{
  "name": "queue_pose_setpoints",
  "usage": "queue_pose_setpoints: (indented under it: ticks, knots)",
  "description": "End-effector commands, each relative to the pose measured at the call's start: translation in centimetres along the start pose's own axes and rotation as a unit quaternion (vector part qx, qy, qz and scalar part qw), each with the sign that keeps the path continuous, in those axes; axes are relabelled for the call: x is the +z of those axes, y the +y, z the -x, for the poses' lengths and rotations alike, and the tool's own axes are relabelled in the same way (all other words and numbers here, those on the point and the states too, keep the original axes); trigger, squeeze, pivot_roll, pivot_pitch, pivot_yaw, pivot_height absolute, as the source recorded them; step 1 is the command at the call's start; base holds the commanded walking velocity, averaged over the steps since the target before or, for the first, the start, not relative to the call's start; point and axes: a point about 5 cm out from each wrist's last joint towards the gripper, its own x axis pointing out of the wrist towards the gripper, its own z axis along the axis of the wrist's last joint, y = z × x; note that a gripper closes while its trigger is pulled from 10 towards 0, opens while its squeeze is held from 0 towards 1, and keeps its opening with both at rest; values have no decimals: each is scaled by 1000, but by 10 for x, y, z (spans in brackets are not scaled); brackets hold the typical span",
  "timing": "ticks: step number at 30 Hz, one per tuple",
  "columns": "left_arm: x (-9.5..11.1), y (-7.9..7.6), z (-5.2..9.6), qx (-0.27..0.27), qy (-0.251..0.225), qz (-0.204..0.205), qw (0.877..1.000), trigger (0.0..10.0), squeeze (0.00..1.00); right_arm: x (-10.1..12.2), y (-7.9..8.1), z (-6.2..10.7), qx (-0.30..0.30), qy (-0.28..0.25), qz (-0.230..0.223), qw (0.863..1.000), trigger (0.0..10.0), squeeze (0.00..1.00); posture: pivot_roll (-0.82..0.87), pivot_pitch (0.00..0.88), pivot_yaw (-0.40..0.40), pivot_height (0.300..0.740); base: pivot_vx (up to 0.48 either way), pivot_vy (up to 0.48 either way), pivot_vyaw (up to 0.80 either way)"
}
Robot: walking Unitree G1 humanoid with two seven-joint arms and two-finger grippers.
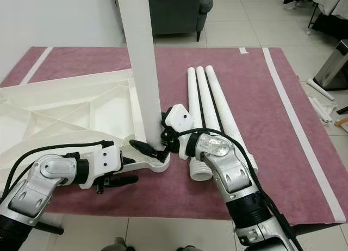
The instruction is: Building children table
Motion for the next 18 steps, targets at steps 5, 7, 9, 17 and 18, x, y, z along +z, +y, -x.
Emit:
queue_pose_setpoints:
  ticks: [5, 7, 9, 17, 18]
  knots:
    - [-2, 1, -1, 35, -3, 6, 999, 2431, 0, 2, 3, -7, 31, -4, 7, 999, 10000, 0, 82, 98, 26, 740, 0, 0, 0]
    - [-2, 1, -1, 36, -4, 7, 999, 2078, 0, 2, 4, -8, 33, -4, 7, 999, 10000, 0, 82, 98, 26, 740, 0, 0, 0]
    - [-2, 2, -1, 36, -5, 8, 999, 0, 0, 3, 4, -9, 40, -5, 8, 999, 10000, 0, 83, 98, 26, 740, 0, 0, 0]
    - [-2, -1, 0, 26, -11, 8, 1000, 0, 0, 3, -4, -12, 46, 2, 16, 999, 10000, 0, 84, 102, 28, 740, 0, 0, 0]
    - [-2, -1, 0, 26, -11, 8, 1000, 0, 0, 2, -5, -13, 46, 3, 16, 999, 10000, 0, 84, 102, 28, 740, 0, 0, 0]
